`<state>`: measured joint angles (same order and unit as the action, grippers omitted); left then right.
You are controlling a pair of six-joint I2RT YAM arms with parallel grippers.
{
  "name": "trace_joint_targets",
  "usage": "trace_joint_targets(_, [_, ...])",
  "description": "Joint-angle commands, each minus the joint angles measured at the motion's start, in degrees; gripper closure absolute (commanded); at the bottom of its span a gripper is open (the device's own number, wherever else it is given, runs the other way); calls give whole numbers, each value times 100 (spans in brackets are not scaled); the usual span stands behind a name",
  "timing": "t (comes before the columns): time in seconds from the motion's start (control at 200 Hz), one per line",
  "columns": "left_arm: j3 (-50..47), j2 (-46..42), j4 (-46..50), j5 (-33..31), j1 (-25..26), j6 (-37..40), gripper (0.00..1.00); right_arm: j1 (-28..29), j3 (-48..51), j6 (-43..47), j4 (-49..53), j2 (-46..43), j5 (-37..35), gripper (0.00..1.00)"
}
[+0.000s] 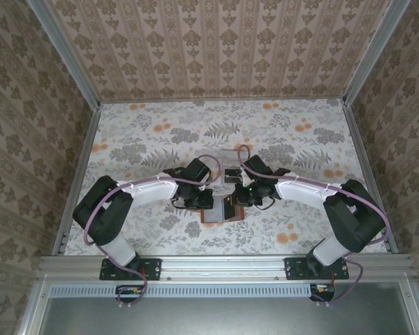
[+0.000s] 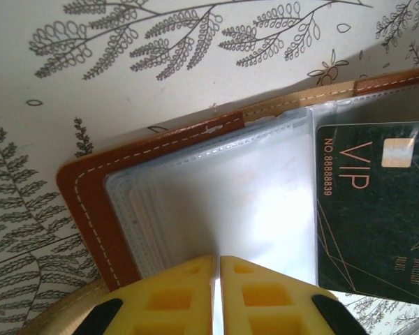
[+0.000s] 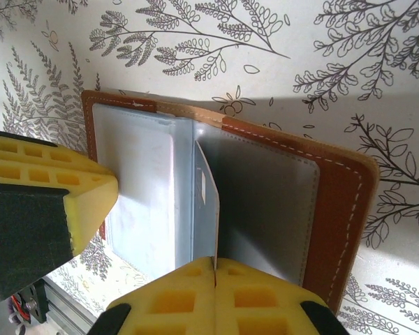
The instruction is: Take the credit cards out of the card holder
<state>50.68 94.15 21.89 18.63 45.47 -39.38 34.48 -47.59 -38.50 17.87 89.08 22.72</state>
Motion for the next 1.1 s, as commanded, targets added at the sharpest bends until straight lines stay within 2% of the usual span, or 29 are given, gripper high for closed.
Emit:
trace_joint_targets(0.0, [-136, -103, 154, -124, 34, 54, 89, -11, -70, 40, 88, 64, 15, 94])
trace_joint_targets(0.155, [-102, -145, 140, -101, 34, 64, 88, 111, -83, -196, -259, 241, 322, 84])
trace_joint_targets(0.25, [-119, -248, 136, -123, 39, 53, 86, 163, -74, -284, -281, 227, 355, 83])
trace_joint_targets(0.445, [-86, -466, 201, -179, 36, 64, 86, 217, -100, -270, -18, 89, 71, 95])
trace_joint_targets(0.675, [-137, -995, 158, -396, -107, 111, 81, 124, -406, 265, 782, -616, -459, 97])
trace_joint_targets(0.76, [-225, -1155, 17, -382, -268, 147, 79, 78, -719, 986, 1111, -782, -570, 97])
trace_joint_targets(0.88, [-351, -1330, -33, -341, -550, 192, 79, -5, -1266, 2342, 1639, -800, -1106, 96])
trace_joint_targets(0.99, [-481, -1533, -49, -264, -701, 225, 78, -33, -1908, 4310, 2227, -588, -1183, 95])
trace_joint_targets(1.095, [-550, -1637, -45, -266, -782, 322, 78, -168, -2488, 5922, 2724, -221, -1480, 99])
